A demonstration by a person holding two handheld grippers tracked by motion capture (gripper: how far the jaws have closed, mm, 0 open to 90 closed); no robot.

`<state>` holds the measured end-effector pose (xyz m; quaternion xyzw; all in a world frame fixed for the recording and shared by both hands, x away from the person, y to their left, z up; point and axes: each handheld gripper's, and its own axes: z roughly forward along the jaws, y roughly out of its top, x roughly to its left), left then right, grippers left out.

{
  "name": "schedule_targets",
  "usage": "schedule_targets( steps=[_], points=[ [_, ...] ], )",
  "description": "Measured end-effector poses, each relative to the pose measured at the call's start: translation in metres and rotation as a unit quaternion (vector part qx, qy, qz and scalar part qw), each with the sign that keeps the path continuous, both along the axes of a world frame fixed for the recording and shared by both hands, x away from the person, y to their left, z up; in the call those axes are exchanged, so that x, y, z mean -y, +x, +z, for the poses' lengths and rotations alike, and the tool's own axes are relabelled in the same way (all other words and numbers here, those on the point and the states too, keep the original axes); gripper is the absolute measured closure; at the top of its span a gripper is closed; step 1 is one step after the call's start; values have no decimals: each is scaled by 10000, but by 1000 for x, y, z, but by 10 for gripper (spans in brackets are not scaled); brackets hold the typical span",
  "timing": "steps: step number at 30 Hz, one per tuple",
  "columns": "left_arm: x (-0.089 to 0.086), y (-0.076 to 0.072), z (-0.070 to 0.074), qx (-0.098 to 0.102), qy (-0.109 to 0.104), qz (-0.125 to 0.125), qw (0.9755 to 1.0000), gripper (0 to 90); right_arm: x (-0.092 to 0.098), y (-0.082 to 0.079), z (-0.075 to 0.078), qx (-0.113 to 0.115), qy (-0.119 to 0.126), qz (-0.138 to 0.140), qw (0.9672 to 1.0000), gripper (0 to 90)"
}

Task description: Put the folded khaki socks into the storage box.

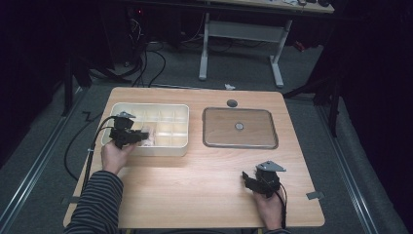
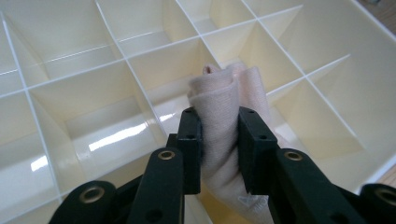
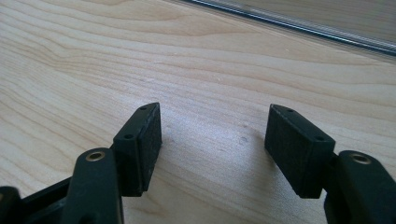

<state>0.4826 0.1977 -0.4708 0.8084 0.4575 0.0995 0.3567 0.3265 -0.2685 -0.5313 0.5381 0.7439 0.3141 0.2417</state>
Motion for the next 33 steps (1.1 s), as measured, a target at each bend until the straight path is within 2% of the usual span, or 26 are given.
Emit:
schedule_targets(
  steps=[7, 13, 17, 22, 31, 33],
  points=[
    [3, -2, -1, 11, 260, -116, 9996, 728, 0, 0, 0, 0, 1, 0, 10000, 365],
    [5, -1, -1, -47, 372, -185, 9991, 728, 0, 0, 0, 2, -1, 3, 10000, 365],
    [11, 0, 1, -77, 750, -319, 9966, 727, 0, 0, 0, 10, -9, 31, 10000, 365],
    [12, 1, 0, -162, 767, -342, 9963, 727, 0, 0, 0, 9, -7, 36, 10000, 365],
    [18, 2, -3, -330, 1084, -576, 9919, 729, -1, 0, 0, 9, -1, 51, 10000, 365],
    [21, 2, -6, -378, 1193, -629, 9901, 729, -1, 0, 0, 8, -1, 53, 10000, 365]
  ],
)
